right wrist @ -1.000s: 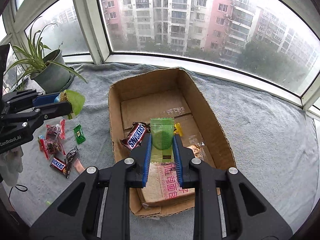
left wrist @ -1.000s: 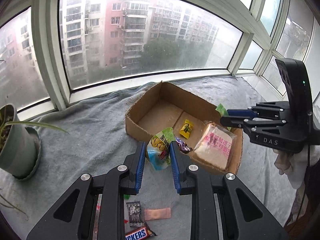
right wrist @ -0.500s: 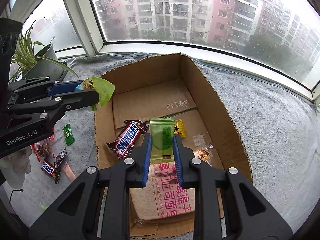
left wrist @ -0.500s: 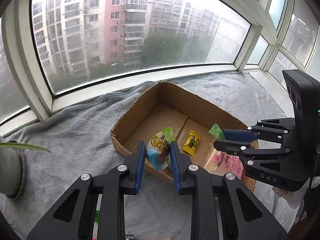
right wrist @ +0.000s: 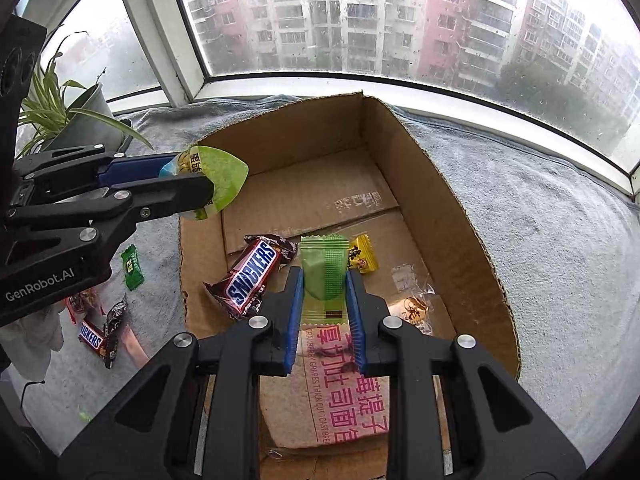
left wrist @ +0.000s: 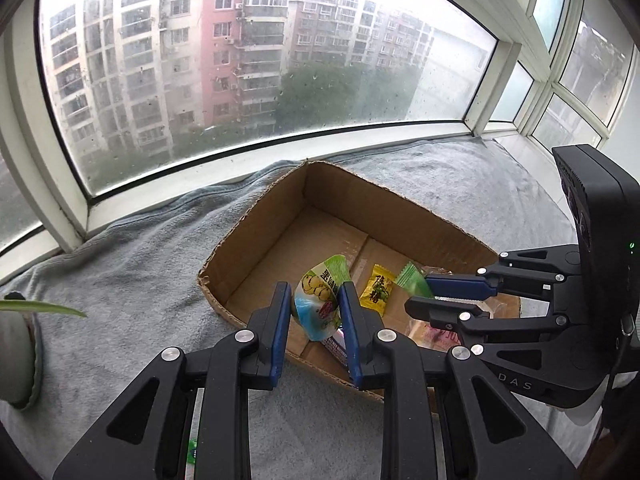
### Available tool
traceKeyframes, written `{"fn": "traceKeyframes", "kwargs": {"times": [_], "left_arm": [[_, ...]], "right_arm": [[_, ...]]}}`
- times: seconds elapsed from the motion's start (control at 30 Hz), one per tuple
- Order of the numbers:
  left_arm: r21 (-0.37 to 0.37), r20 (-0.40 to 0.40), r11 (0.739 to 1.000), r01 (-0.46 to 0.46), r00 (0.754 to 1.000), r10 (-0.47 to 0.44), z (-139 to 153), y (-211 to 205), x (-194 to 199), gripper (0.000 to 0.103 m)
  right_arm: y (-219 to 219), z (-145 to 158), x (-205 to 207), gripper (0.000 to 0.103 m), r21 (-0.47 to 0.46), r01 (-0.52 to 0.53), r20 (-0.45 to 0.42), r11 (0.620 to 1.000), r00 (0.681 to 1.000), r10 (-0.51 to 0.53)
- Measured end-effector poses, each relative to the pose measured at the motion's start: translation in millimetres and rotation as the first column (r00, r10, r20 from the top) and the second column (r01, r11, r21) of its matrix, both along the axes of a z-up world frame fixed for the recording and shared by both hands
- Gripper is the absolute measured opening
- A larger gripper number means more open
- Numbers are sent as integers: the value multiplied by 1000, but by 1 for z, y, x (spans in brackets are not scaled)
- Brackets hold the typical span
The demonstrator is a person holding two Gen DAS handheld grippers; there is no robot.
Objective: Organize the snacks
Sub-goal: 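Open the right tool over the box while the left tool releases the round candy, then grasp the pink candy with the right tool while the left tool grasps the heart-shaped packet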
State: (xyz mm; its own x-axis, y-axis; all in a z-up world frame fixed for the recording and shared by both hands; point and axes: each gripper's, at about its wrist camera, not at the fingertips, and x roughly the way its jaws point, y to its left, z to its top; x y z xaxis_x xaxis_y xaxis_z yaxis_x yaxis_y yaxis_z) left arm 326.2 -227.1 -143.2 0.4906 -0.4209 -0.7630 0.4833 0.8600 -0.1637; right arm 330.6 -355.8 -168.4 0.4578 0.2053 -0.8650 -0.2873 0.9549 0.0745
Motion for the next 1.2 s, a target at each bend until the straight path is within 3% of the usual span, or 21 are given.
{"fn": "traceKeyframes", "kwargs": {"times": [0.13,0.23,0.27,0.33,0.7,1.0,1.2], "left_arm": [[7,-1,1000,4,1000,-4,1,-3,0,23],[7,-3,1000,-8,1000,8,3,-4,1,24],[9,-3,1000,-11,1000,11,3,-4,1,29],[9,-2,1000,-15,1000,15,5,-4,1,39],[-3,22,1000,-24,999,24,20,6,-10,40],[-22,76,997,-69,995,71,53,63,-38,40],[-18,88,995,-100,991,101,58,109,-67,40]], "right_arm": [[0,4,-2,24,-17,6,22,1000,1000,-5],[-1,7,-4,51,-24,14,36,1000,999,-13],[-1,8,-5,60,-29,15,42,999,999,-14],[-1,10,-6,60,-34,16,46,999,999,-14],[3,30,-24,60,-23,13,73,1000,997,-12],[30,54,-62,60,7,-51,103,999,993,50],[52,58,-92,60,43,-105,100,994,990,100]]}}
